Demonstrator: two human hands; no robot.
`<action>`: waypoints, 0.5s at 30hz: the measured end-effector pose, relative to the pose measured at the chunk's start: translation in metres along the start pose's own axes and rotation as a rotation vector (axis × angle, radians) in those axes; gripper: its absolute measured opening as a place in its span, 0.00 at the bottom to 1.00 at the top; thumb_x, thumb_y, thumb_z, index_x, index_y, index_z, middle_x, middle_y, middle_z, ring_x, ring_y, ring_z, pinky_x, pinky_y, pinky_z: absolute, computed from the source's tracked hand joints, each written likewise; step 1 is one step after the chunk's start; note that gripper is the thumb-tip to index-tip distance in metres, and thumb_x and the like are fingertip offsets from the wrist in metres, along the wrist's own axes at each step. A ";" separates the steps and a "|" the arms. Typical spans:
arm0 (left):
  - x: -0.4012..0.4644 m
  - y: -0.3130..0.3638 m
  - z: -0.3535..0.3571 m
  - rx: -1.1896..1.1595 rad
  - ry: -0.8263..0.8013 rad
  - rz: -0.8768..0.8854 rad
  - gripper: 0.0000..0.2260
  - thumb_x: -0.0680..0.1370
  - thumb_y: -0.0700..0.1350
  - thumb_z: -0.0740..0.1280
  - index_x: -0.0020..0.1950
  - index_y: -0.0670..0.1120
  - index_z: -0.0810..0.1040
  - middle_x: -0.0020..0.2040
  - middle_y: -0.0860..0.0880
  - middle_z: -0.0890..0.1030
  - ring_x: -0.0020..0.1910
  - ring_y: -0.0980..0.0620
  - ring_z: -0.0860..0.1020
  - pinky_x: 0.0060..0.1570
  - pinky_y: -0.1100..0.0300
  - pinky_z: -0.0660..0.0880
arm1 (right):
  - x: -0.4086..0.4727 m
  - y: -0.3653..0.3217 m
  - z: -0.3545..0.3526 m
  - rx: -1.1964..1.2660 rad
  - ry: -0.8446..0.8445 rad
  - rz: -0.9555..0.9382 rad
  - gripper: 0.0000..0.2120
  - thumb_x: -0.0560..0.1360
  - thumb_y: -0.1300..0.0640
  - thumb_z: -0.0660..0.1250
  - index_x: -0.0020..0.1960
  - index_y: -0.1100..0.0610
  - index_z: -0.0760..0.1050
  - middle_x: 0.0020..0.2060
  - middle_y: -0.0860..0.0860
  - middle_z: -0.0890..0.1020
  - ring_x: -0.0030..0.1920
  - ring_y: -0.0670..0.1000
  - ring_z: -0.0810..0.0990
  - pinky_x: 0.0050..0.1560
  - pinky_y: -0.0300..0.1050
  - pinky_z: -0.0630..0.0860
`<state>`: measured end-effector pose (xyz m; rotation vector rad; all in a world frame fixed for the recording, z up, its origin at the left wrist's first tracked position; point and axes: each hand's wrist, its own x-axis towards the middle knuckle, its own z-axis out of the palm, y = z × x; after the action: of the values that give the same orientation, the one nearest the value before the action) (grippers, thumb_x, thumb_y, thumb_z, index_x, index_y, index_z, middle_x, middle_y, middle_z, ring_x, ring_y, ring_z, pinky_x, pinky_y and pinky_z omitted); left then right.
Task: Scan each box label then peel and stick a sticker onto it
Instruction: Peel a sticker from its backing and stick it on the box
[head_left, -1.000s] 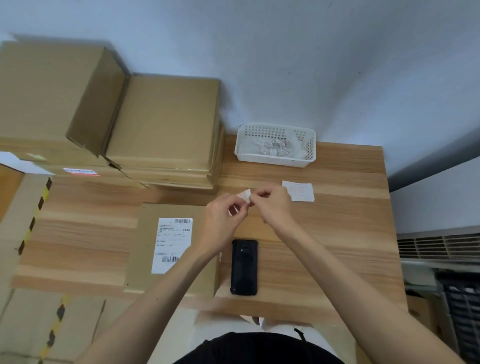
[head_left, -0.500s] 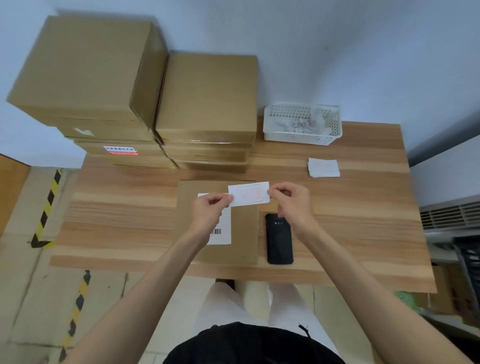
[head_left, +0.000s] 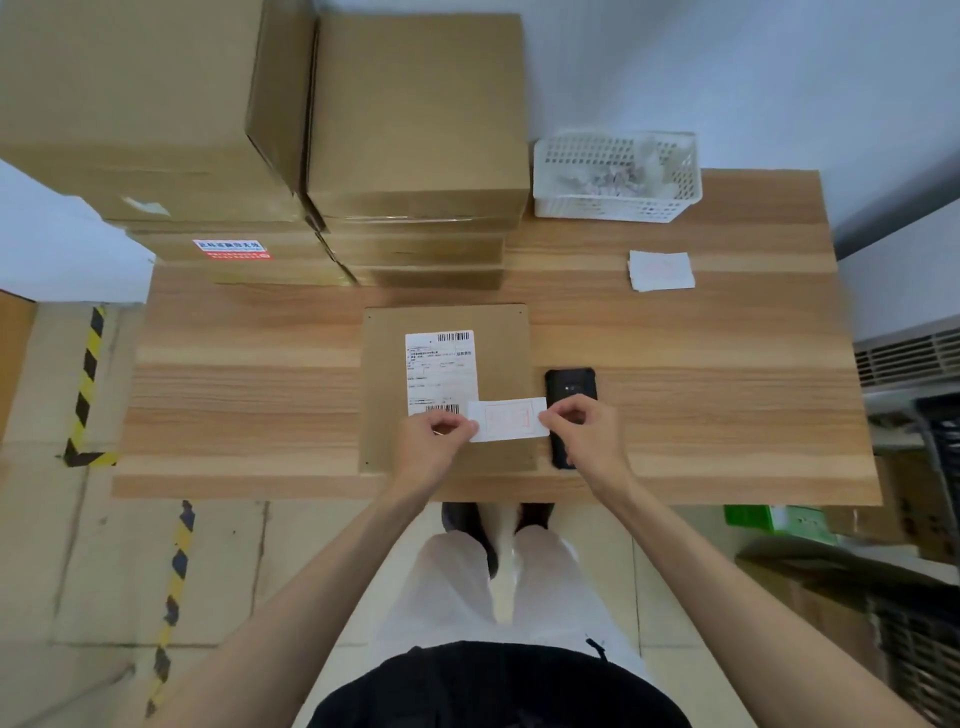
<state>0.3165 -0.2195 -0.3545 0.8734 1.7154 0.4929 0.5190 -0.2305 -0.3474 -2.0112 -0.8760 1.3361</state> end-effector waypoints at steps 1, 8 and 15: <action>-0.001 -0.007 0.001 0.026 0.000 0.001 0.03 0.75 0.43 0.76 0.43 0.44 0.85 0.42 0.52 0.85 0.41 0.58 0.80 0.41 0.70 0.72 | 0.000 0.008 0.003 -0.024 0.001 0.003 0.05 0.75 0.61 0.73 0.41 0.56 0.80 0.35 0.48 0.82 0.32 0.43 0.76 0.34 0.41 0.72; -0.003 -0.035 0.006 0.164 0.030 -0.017 0.05 0.75 0.44 0.75 0.40 0.49 0.83 0.42 0.57 0.84 0.42 0.60 0.80 0.39 0.71 0.72 | -0.003 0.043 0.022 -0.144 -0.025 0.031 0.04 0.76 0.57 0.72 0.43 0.52 0.79 0.40 0.48 0.83 0.44 0.49 0.81 0.46 0.46 0.77; 0.005 -0.041 0.007 0.298 0.074 -0.023 0.07 0.76 0.47 0.73 0.38 0.55 0.81 0.40 0.57 0.83 0.44 0.56 0.81 0.45 0.56 0.78 | -0.003 0.046 0.033 -0.302 -0.032 0.011 0.02 0.78 0.55 0.69 0.47 0.53 0.78 0.42 0.45 0.81 0.42 0.43 0.77 0.38 0.39 0.68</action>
<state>0.3101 -0.2429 -0.3892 1.0556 1.8954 0.2590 0.4969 -0.2580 -0.3913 -2.2271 -1.1400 1.3077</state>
